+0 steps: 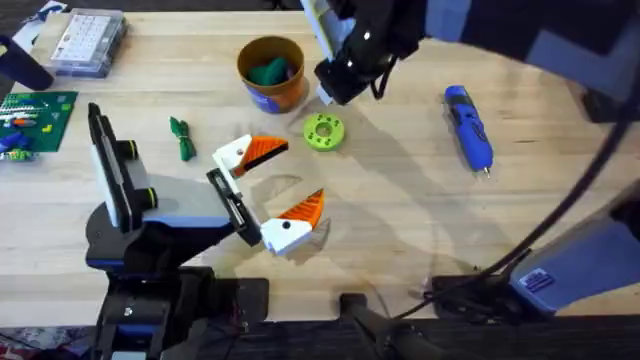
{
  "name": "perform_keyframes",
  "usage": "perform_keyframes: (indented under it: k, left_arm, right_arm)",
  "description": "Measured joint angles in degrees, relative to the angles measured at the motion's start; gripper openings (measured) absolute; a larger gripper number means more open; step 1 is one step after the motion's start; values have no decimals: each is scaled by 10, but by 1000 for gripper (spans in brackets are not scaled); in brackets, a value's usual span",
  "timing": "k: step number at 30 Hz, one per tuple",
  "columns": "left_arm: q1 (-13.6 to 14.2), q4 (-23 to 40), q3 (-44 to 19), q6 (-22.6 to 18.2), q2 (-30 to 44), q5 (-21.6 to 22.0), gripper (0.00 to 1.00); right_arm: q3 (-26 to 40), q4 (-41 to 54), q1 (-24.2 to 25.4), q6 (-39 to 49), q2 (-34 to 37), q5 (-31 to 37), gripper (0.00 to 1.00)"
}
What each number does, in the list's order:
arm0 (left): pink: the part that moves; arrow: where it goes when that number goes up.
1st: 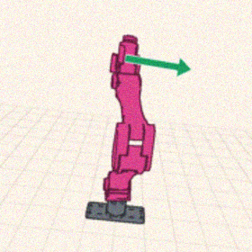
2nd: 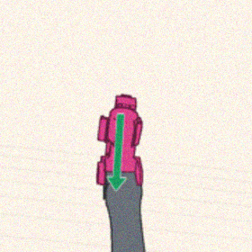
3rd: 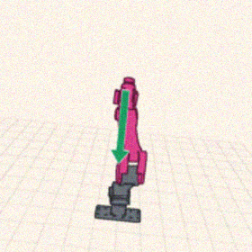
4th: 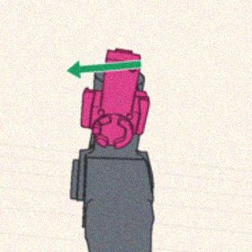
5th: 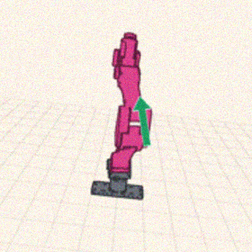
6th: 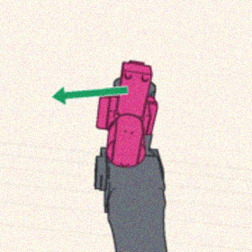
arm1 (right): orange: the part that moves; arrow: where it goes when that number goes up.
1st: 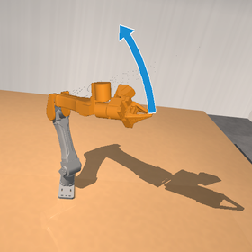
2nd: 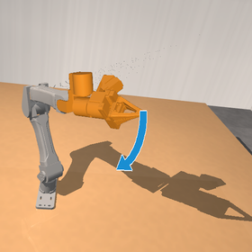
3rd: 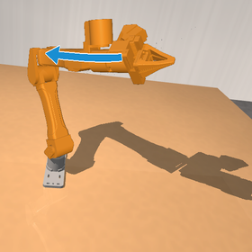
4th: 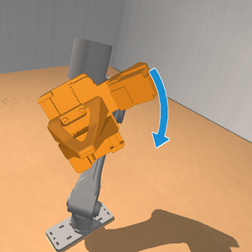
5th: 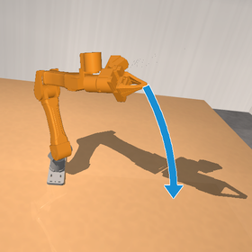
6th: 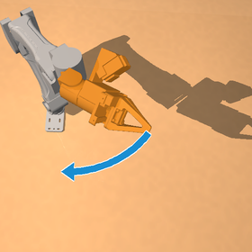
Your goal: Pick up the gripper from the table and insert it into the empty holder that is missing its gripper. Then pick up a screw, insert it into the mounting hole, and use the screwdriver to tighten it. Finally, clean up the table by picking up the vegetable and placing it into the bucket.
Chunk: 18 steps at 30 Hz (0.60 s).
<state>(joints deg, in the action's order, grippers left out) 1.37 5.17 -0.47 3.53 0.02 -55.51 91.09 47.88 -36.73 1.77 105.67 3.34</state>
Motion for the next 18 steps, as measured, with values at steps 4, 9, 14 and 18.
perform_keyframes:
  k: [4,9,14,18]
  left_arm:
    - [0,0,0,0,0,0,993]
    - [0,0,0,0,0,0,993]
    - [0,0,0,0,0,0,993]
    - [0,0,0,0,0,0,993]
  right_arm:
    - [27,32,-1,2,-15,0,7]
    - [48,52,-11,9,-35,0,7]
    - [54,71,-31,16,-66,0,7]
    - [59,87,-46,17,-91,0,7]
